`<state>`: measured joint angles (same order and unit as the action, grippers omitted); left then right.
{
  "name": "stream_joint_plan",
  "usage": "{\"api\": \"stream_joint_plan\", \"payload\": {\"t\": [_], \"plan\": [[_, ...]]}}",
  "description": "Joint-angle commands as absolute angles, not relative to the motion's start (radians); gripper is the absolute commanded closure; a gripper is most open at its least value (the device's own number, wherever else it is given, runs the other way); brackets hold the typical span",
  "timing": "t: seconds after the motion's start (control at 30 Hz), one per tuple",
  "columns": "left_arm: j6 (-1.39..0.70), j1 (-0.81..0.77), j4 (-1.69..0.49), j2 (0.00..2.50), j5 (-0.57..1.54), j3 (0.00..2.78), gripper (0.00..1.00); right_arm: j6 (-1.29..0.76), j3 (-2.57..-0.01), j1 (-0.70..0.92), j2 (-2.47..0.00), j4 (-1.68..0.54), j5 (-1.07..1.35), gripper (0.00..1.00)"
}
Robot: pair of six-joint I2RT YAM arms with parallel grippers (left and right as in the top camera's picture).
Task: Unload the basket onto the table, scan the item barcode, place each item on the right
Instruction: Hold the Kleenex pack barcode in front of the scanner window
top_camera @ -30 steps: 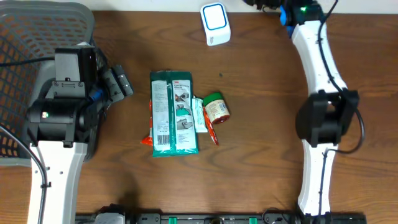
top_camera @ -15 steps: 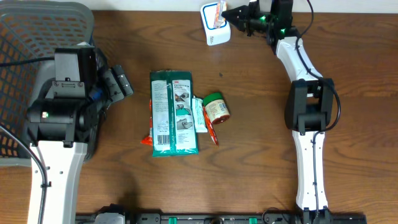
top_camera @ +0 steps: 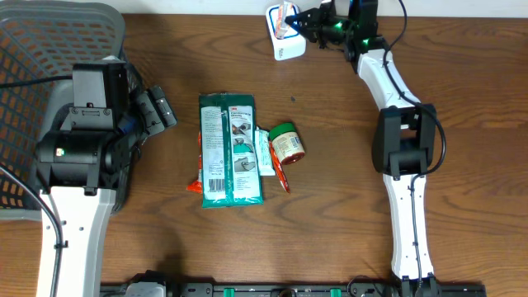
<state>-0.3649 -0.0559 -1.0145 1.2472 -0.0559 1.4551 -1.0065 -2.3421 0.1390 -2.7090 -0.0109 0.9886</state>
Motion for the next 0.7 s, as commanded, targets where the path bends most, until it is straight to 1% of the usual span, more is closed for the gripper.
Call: {"api": "stream_joint_plan", "payload": {"t": [0.0, 0.37, 0.67], "plan": [[-0.352, -0.052, -1.017, 1.248, -0.065, 1.463, 0.09, -0.961, -2.347, 0.145, -2.723, -0.036, 0.961, 0.99], [-0.352, -0.052, -1.017, 1.248, -0.065, 1.463, 0.09, -0.937, -2.347, 0.144, -2.723, -0.084, 0.963, 0.99], [-0.352, -0.052, -1.017, 1.248, -0.065, 1.463, 0.09, -0.965, -2.357, 0.134, -2.706, -0.07, 1.057, 0.99]]}}
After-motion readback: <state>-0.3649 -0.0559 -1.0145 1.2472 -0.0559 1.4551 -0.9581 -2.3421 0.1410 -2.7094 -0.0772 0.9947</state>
